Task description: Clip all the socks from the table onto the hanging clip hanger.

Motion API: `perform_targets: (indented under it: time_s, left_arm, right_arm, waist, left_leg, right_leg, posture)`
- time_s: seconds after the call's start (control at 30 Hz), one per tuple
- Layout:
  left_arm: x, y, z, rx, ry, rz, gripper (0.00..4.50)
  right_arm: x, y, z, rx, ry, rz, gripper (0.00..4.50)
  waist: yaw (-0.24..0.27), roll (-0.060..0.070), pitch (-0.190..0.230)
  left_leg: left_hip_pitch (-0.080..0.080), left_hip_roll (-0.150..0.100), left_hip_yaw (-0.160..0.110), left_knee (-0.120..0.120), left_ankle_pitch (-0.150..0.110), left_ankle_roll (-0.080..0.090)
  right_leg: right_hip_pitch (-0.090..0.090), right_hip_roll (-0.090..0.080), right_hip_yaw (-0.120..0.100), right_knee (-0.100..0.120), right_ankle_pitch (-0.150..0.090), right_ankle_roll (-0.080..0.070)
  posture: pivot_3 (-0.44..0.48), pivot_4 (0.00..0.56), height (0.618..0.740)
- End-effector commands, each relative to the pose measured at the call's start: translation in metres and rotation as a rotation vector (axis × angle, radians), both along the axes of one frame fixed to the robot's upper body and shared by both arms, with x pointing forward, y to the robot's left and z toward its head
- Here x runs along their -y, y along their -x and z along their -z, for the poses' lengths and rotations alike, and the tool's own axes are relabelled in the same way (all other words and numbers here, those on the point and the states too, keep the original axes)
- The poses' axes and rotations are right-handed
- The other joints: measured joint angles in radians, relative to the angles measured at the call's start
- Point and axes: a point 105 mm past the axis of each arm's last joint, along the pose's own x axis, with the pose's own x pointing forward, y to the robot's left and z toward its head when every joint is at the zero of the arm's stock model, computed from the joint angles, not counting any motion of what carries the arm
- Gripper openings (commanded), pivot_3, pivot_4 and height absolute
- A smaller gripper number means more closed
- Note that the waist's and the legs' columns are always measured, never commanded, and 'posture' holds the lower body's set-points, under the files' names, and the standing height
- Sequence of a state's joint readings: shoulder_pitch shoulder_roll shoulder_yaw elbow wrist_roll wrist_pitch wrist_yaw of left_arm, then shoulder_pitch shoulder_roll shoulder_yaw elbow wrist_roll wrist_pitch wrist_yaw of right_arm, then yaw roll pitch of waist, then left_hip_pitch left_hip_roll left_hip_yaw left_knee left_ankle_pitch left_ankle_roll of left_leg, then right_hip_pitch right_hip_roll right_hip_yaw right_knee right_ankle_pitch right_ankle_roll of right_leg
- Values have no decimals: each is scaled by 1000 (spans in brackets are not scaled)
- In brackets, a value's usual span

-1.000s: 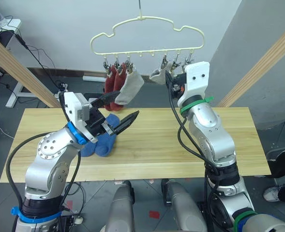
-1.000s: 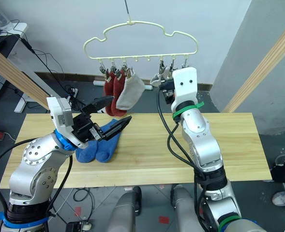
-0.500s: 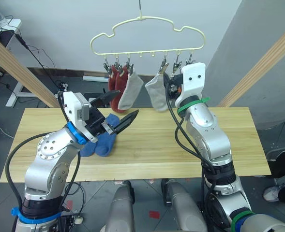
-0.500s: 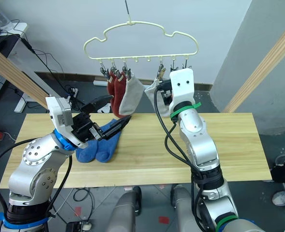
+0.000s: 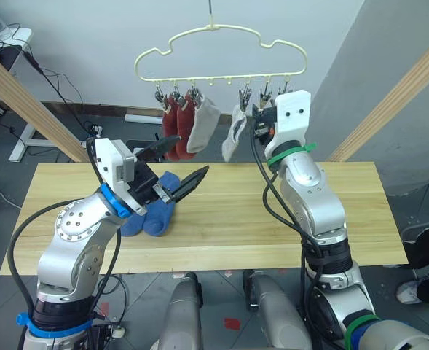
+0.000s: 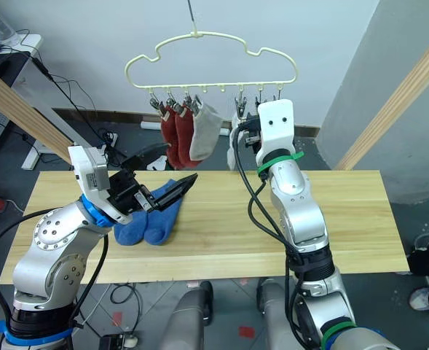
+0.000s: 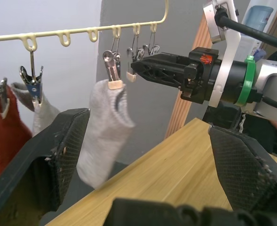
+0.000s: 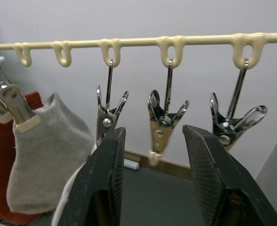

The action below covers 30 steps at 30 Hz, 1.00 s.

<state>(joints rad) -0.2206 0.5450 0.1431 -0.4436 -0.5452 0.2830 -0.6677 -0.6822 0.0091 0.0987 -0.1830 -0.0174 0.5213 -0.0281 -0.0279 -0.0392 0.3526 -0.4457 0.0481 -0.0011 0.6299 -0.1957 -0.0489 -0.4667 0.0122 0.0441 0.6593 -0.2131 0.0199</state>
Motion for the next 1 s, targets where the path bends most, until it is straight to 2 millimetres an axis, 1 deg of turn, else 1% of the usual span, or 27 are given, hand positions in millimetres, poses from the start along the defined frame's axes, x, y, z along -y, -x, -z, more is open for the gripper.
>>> perform_targets:
  time_s: [0.03,0.63,1.0]
  left_arm:
    - [4,8,-8,54,-4,20,4500]
    - [5,7,-6,51,-3,13,4500]
    - [7,6,-6,55,-5,9,4500]
  right_arm:
    - [1,2,-12,38,-19,11,1920]
    - [1,-6,-18,45,-41,32,1920]
    - [-7,-11,-24,50,-61,19,1920]
  waist:
    - [0,0,0]
    - [1,0,0]
    - [1,0,0]
  left_leg:
    - [0,0,0,0,0,0]
    - [0,0,0,0,0,0]
    - [0,0,0,1,0,0]
  right_leg:
    - [0,0,0,0,0,0]
    - [0,0,0,1,0,0]
    - [0,0,0,2,0,0]
  posture:
    - [57,336,740]
    - [66,339,740]
    - [70,338,740]
